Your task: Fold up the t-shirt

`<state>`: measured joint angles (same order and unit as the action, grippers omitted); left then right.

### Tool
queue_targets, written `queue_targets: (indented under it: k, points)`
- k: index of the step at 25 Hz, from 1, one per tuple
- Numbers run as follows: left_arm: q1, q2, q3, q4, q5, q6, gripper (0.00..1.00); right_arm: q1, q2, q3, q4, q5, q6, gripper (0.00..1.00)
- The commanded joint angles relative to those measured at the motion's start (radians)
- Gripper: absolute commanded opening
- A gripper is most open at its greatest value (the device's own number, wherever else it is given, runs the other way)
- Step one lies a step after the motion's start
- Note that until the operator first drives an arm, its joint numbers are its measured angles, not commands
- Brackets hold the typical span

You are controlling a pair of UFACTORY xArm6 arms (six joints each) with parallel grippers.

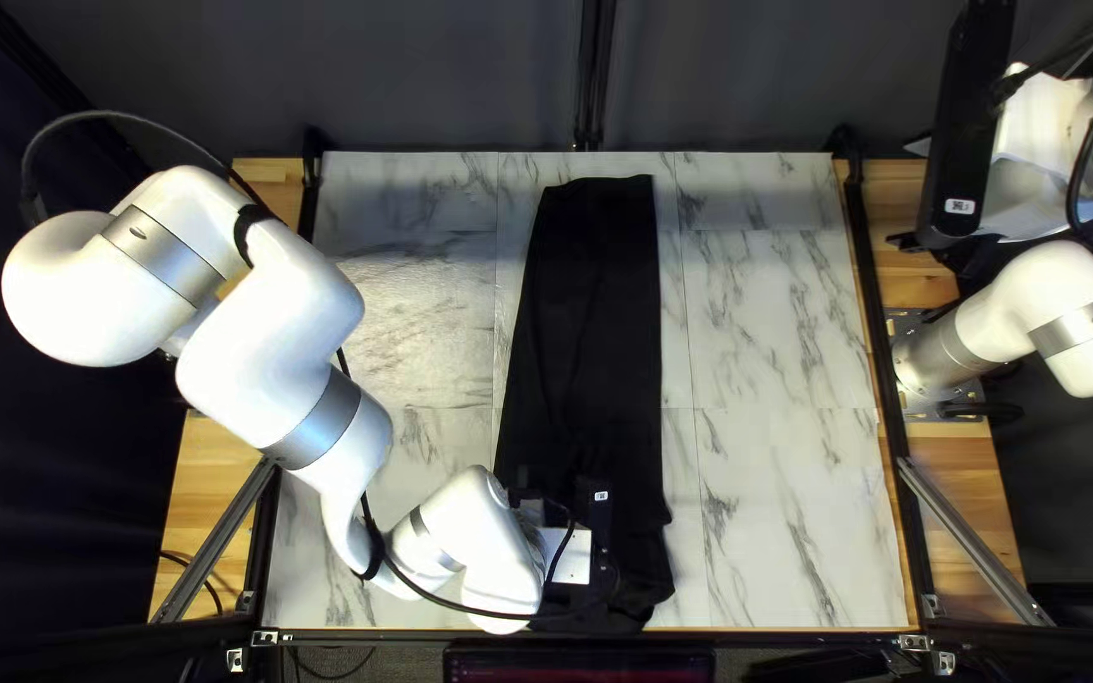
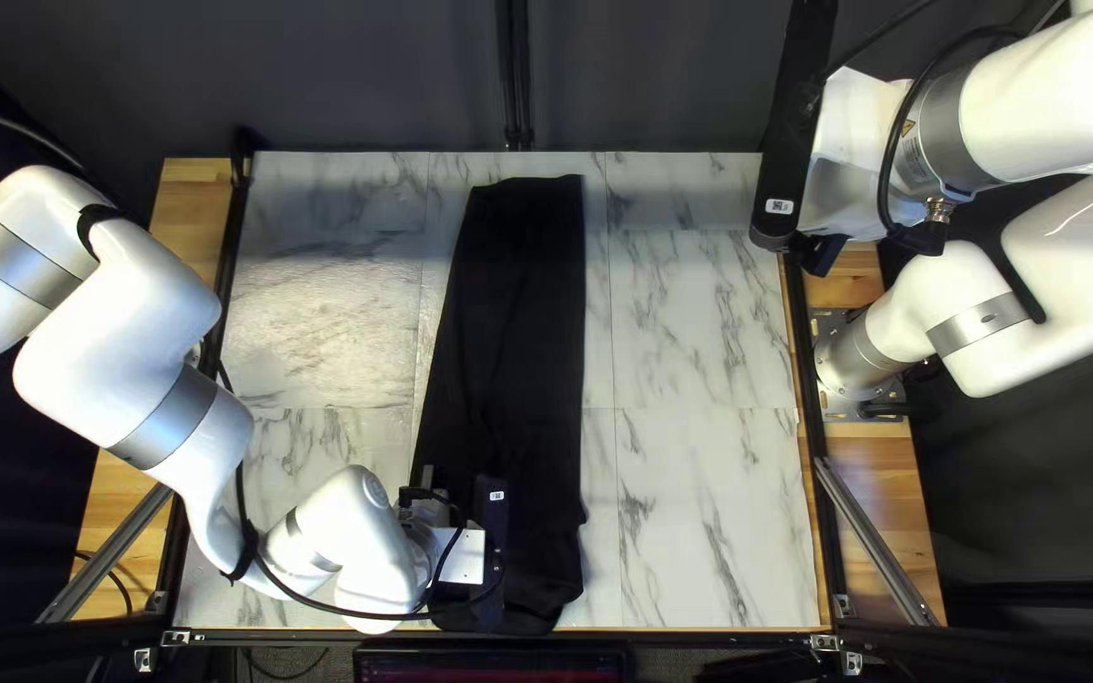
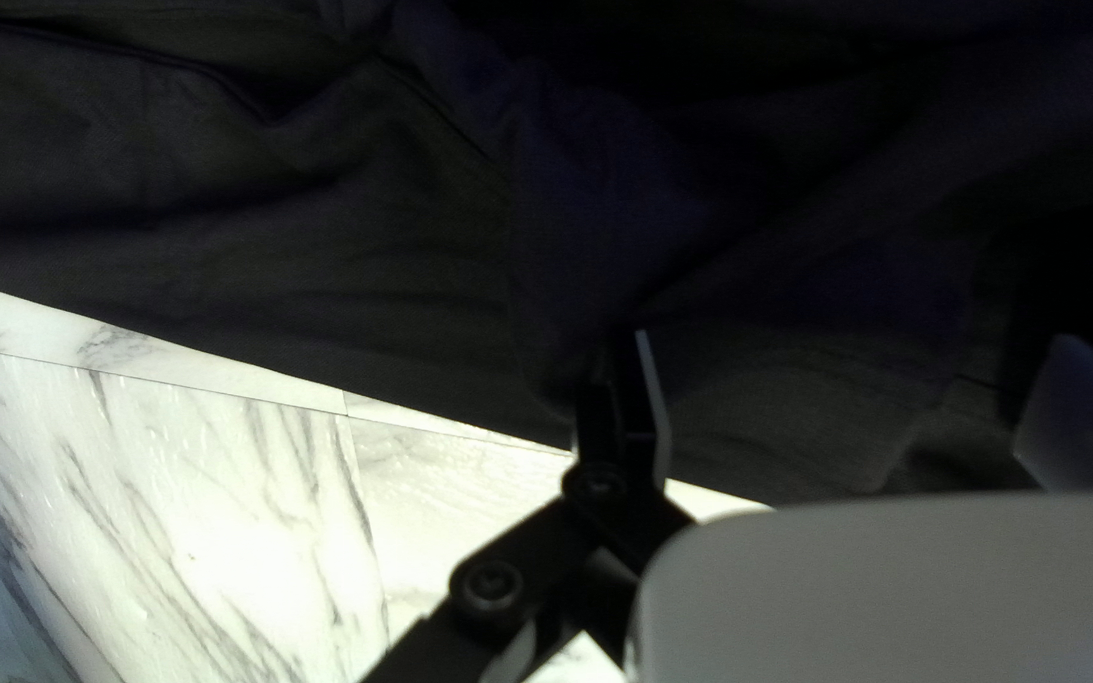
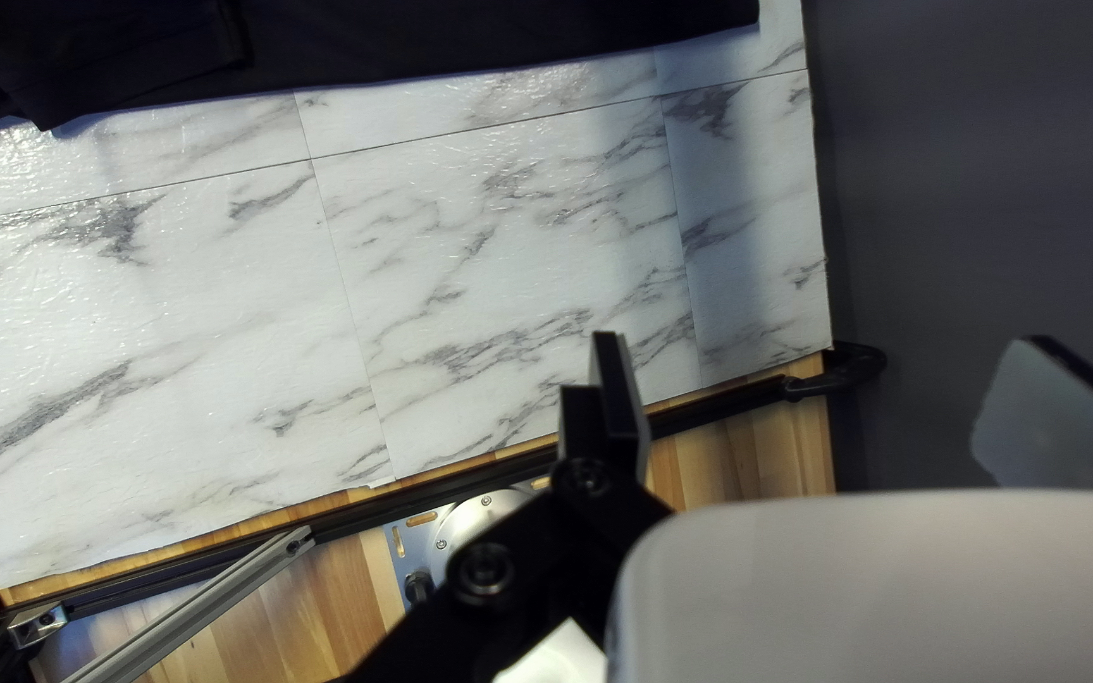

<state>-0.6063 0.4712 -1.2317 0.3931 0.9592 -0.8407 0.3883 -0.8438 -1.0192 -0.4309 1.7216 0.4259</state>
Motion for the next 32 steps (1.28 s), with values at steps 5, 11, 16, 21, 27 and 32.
queue_targets:
  k: [5, 11, 16, 21, 27, 32]
  points:
    - [-0.003, 0.004, -0.016, 0.002, 0.016, 0.005, 0.03, 0.0, 0.0, 0.0, 0.0, 0.0, 0.0, 1.0]
    - [-0.015, -0.005, -0.038, -0.002, 0.058, 0.008, 0.02, 0.0, 0.0, 0.0, 0.0, 0.0, 0.0, 1.0]
    - [-0.025, 0.004, -0.074, -0.012, 0.1, 0.011, 0.02, 0.0, 0.0, 0.0, 0.0, 0.0, 0.0, 1.0]
    - [-0.033, 0.013, -0.11, -0.03, 0.145, 0.011, 0.02, 0.0, 0.0, 0.0, 0.0, 0.0, 0.0, 1.0]
    - [-0.036, 0.029, -0.151, -0.054, 0.173, 0.01, 0.04, 0.0, 0.0, 0.0, 0.0, 0.0, 0.0, 1.0]
    - [-0.048, 0.031, -0.172, -0.063, 0.186, 0.01, 0.05, 0.0, 0.0, 0.0, 0.0, 0.0, 0.0, 1.0]
